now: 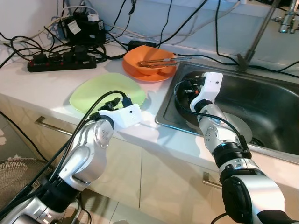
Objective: Kitchen organization
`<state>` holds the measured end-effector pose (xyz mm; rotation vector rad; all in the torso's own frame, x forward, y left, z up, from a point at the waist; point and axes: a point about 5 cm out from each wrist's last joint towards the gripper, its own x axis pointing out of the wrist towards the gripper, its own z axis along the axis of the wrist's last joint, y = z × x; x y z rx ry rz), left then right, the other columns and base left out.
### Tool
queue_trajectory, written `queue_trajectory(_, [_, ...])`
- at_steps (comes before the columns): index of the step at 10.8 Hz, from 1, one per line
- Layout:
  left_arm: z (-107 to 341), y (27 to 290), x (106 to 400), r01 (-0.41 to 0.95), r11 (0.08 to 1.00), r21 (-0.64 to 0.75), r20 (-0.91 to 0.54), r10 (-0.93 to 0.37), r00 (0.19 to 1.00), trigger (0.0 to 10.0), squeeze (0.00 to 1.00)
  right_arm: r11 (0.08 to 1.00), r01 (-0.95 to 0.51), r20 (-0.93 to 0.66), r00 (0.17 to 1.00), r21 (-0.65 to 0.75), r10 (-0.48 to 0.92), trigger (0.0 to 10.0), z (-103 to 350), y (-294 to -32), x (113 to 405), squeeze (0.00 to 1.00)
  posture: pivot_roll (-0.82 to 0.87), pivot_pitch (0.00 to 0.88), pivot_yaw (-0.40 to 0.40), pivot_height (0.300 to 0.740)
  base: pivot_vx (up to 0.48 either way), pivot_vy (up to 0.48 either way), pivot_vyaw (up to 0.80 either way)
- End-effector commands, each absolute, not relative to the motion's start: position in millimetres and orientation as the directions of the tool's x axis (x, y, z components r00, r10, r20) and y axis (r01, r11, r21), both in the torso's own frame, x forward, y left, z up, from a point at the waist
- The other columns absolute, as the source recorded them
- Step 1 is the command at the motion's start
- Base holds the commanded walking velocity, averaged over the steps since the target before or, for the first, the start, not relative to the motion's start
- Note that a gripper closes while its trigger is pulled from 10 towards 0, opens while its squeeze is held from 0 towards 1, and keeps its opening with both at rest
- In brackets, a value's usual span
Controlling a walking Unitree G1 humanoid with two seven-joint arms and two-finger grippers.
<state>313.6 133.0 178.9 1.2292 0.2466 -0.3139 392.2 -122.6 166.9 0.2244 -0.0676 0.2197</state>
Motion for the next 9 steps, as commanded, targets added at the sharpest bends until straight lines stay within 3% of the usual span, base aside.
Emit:
queue_trajectory(1, [164.1,137.3,314.4,0.407,0.273,0.872,-0.406,-0.062,0.912,10.0,0.00,0.953,-0.212,0.086,0.977,0.219,0.198,10.0,166.3,-125.6,391.5,0.00,0.25,0.014,-0.045,0.717,0.000,0.000,0.00])
queue_trajectory(4, [151.1,139.1,319.1,0.430,0.194,0.882,-0.436,-0.014,0.900,10.0,0.00,0.953,-0.207,0.081,0.978,0.222,0.194,10.0,164.2,-125.5,390.4,0.00,0.24,0.014,-0.043,0.717,0.000,0.000,0.00])
queue_trajectory(6, [145.6,137.1,320.1,0.440,0.193,0.877,-0.445,-0.019,0.895,0.0,0.00,0.953,-0.205,0.079,0.978,0.221,0.192,10.0,164.2,-125.8,390.3,0.00,0.24,0.015,-0.042,0.717,0.000,0.000,0.00])
queue_trajectory(9, [144.2,135.2,320.7,0.446,0.194,0.874,-0.450,-0.024,0.892,0.0,0.00,0.954,-0.202,0.072,0.979,0.221,0.191,10.0,162.4,-126.4,389.9,0.00,0.24,0.015,-0.043,0.717,0.000,0.000,0.00])
